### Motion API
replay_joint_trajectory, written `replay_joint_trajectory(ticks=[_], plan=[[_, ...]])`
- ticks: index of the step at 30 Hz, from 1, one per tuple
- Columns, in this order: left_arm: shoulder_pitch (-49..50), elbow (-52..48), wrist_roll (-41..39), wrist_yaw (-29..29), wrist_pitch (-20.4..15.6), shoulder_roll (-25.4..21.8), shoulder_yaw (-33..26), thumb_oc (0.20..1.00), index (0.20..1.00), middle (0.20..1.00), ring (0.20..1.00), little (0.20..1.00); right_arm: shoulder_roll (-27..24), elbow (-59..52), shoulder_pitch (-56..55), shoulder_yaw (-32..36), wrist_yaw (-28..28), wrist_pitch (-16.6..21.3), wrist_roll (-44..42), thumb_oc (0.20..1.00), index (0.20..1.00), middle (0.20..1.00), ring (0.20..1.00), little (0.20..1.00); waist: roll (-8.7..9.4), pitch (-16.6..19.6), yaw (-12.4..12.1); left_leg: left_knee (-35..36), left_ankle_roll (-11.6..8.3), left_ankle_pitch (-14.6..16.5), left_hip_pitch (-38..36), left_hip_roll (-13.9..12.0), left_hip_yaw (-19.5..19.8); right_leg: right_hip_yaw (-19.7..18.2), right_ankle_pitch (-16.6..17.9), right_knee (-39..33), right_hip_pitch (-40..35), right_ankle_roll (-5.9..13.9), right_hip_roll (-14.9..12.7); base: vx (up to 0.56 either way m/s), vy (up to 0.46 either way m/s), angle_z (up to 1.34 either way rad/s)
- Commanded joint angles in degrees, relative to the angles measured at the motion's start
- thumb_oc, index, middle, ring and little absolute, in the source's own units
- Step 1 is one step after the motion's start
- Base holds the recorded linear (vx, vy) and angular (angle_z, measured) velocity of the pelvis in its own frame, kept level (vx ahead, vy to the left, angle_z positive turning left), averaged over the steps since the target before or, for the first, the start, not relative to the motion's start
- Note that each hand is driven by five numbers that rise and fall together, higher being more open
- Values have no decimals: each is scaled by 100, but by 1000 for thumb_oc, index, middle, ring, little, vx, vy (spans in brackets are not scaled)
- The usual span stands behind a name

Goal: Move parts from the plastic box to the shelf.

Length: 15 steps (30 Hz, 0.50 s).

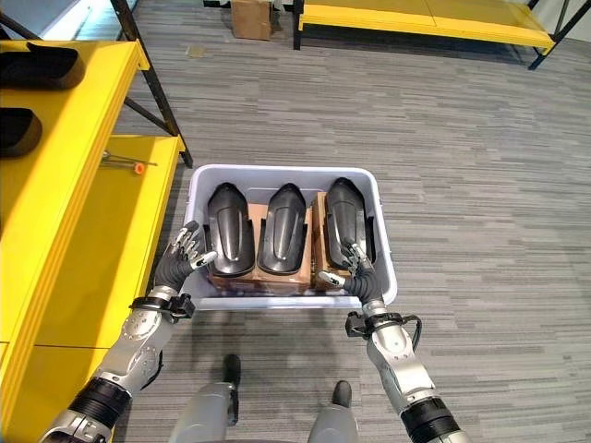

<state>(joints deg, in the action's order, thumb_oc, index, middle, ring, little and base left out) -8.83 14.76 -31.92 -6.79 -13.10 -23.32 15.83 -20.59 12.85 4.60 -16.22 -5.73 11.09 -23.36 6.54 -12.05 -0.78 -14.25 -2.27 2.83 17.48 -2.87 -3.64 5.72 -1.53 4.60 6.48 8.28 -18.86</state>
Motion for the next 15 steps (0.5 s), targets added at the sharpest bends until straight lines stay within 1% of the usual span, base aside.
replay_joint_trajectory(ticks=[1,5,9,12,15], plan=[[74,-418,57,-93,-332,126,-154,1000,1000,1000,1000,1000,-267,-352,44,153,-12,250,125,1000,1000,1000,1000,1000,-155,121,-9,-358,-224,82,211,-678,-45,56,564,59,-457,280,-97,14,-4,-24],[134,-570,38,-162,-383,111,-320,1000,1000,1000,1000,1000,-346,-523,295,212,-176,318,380,1000,1000,1000,1000,1000,-153,69,-33,-344,-238,71,237,-738,-100,81,519,96,-345,291,-70,12,-28,-14],[73,-704,6,-264,-513,96,-505,1000,1000,1000,1000,1000,-402,-572,787,309,-439,403,627,1000,1000,1000,1000,1000,-179,-38,-67,-314,-265,40,303,-802,-118,165,433,143,-217,286,-35,-12,-46,-13],[-84,-840,-43,-366,-655,43,-663,1000,1000,1000,1000,1000,-511,-362,1526,255,-671,447,915,1000,1000,1000,1000,1000,-227,-163,-142,-305,-280,17,429,-806,-109,232,408,158,-81,282,-21,-31,-47,-1],[-328,-902,-34,-484,-797,-7,-735,1000,1000,1000,1000,1000,-597,3,2292,162,-949,447,1282,1000,1000,1000,1000,1000,-276,-269,-248,-319,-272,13,562,-768,-121,298,466,136,23,301,-64,-31,-41,1]])
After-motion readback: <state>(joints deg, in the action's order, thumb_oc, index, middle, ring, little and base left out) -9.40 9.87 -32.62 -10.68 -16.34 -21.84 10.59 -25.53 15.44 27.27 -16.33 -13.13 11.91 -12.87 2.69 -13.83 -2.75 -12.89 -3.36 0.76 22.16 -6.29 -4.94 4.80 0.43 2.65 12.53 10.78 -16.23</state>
